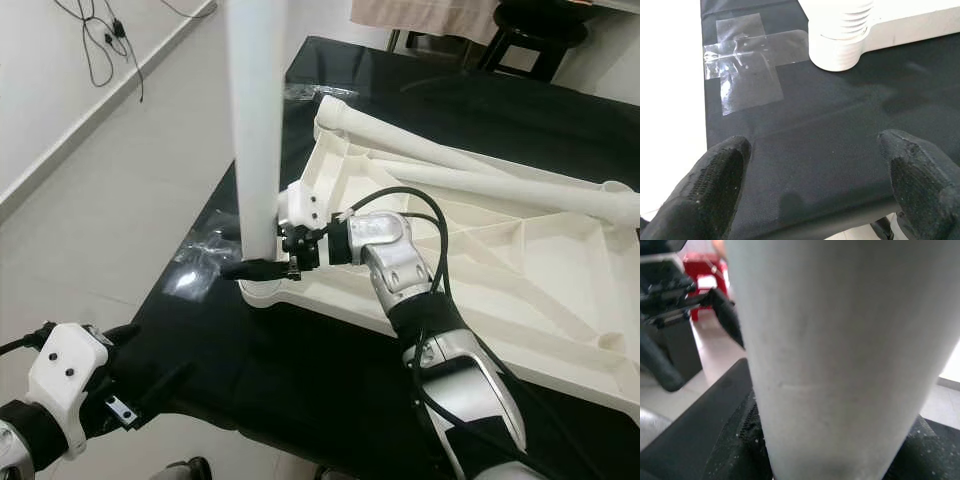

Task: Building children table

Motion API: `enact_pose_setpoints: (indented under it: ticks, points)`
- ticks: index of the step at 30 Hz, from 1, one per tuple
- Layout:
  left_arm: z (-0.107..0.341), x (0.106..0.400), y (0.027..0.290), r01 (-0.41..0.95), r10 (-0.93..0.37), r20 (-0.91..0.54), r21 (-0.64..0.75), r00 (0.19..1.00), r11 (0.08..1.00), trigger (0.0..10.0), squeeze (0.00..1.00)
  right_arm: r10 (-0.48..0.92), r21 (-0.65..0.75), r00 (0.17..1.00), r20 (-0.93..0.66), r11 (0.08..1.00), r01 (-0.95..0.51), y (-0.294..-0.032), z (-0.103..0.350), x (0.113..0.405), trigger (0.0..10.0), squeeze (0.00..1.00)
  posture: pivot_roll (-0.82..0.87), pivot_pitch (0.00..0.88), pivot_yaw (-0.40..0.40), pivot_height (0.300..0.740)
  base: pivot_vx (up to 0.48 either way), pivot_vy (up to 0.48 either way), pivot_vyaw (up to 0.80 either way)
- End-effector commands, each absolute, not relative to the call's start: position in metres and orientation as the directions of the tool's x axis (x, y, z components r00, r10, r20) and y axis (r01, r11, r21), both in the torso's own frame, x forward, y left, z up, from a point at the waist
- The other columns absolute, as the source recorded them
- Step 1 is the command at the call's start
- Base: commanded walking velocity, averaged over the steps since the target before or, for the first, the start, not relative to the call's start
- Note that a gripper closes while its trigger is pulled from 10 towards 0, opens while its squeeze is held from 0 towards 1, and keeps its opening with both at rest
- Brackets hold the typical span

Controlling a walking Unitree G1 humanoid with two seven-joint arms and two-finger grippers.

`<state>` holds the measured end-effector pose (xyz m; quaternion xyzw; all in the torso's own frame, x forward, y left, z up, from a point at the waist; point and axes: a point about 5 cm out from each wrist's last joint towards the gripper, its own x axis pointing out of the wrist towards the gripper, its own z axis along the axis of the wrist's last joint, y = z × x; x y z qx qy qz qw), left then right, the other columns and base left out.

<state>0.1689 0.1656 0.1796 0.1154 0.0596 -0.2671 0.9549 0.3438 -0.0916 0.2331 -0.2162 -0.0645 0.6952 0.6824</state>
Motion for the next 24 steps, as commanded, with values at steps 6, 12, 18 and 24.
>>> enact_pose_setpoints:
  ticks: [6,12,18,24]
  points:
    - [0.174,0.168,0.163,0.535,-0.506,-0.184,0.17,0.843,0.828,10.0,0.0,0.939,-0.344,0.001,-0.344,-0.125,-0.93,-0.095,0.214,0.345,10.0,0.0,0.08,0.263,-0.053,0.74,0.0,0.0,0.0]
    - [0.174,0.169,0.162,0.536,-0.508,-0.183,0.171,0.842,0.827,10.0,0.0,0.935,-0.349,-0.007,-0.355,-0.14,-0.927,-0.096,0.215,0.345,10.0,0.0,0.07,0.262,-0.052,0.74,0.0,0.0,0.0]
    - [0.173,0.168,0.162,0.539,-0.51,-0.185,0.175,0.84,0.824,10.0,0.0,0.937,-0.354,-0.014,-0.35,-0.147,-0.924,-0.096,0.22,0.347,10.0,0.0,0.07,0.253,-0.051,0.74,0.0,0.0,0.0]
    - [0.172,0.168,0.162,0.541,-0.512,-0.186,0.179,0.839,0.822,10.0,0.0,0.952,-0.35,-0.009,-0.306,-0.121,-0.929,-0.095,0.225,0.35,10.0,0.0,0.07,0.249,-0.051,0.74,0.0,0.0,0.0]
